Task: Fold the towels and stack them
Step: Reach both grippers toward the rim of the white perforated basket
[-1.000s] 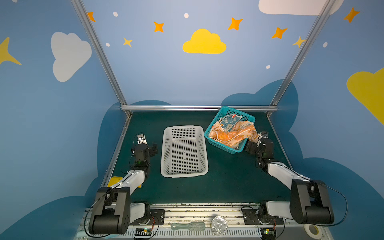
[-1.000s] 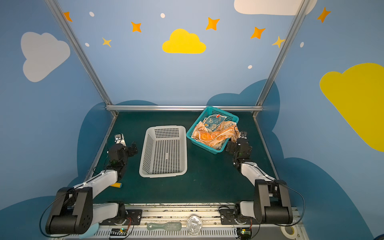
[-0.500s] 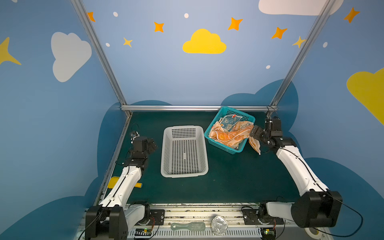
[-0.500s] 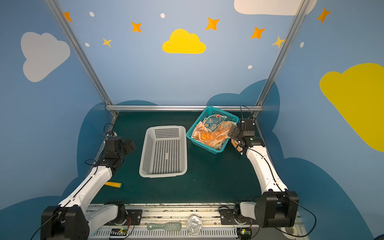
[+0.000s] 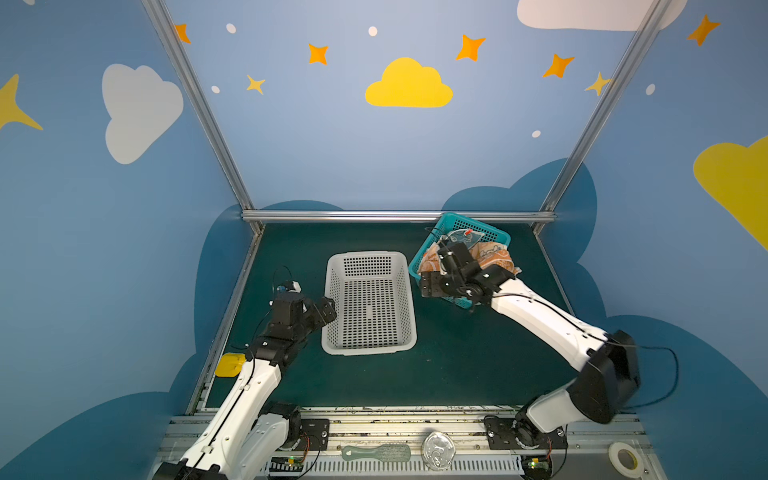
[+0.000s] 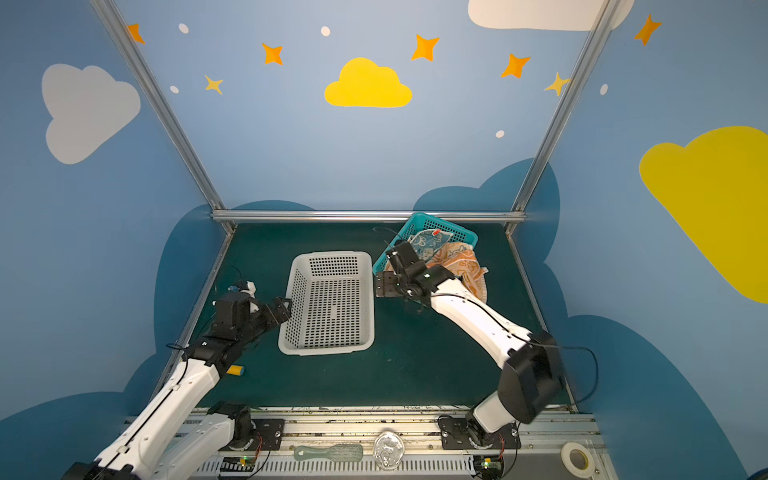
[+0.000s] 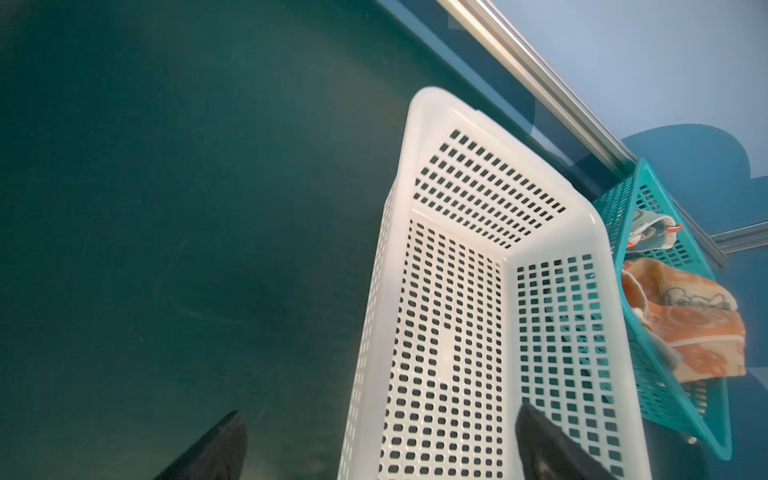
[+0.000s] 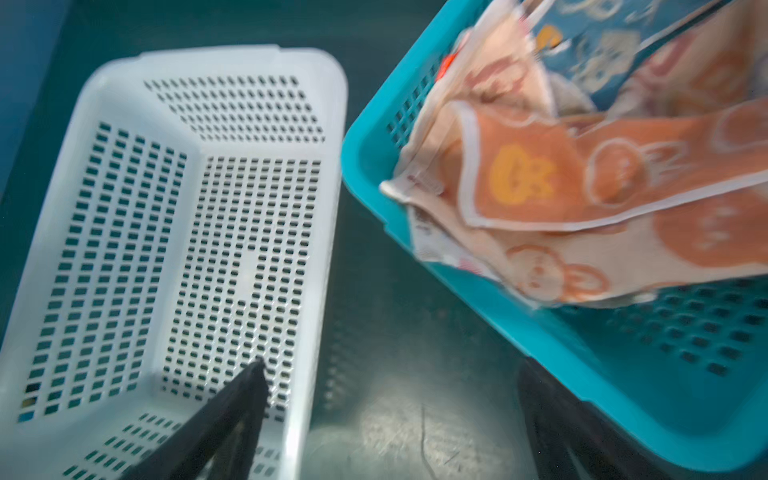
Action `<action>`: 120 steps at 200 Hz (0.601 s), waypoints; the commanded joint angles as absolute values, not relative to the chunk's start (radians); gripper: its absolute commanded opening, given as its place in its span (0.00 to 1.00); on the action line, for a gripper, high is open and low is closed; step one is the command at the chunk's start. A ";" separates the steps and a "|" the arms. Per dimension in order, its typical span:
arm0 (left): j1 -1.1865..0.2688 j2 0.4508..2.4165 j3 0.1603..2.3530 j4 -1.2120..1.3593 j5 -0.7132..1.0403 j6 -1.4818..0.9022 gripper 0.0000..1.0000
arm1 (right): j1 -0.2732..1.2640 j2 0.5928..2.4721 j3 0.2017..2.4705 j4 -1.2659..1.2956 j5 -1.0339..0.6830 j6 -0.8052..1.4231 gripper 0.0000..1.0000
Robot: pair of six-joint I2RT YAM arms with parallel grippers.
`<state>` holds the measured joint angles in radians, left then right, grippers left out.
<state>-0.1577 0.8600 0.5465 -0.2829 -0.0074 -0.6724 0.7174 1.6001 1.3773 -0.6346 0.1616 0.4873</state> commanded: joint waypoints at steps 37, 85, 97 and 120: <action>-0.179 0.900 0.543 -0.245 0.061 -0.748 1.00 | 0.783 1.848 1.560 -0.789 0.074 0.541 0.85; -0.185 0.930 0.587 -0.304 0.044 -0.720 1.00 | 0.782 1.968 1.659 -0.813 0.075 0.474 0.69; -0.184 0.942 0.589 -0.317 0.043 -0.726 1.00 | 0.782 2.006 1.698 -0.816 0.065 0.451 0.62; -0.184 0.949 0.585 -0.340 0.047 -0.761 1.00 | 0.782 2.090 1.804 -0.839 0.050 0.421 0.40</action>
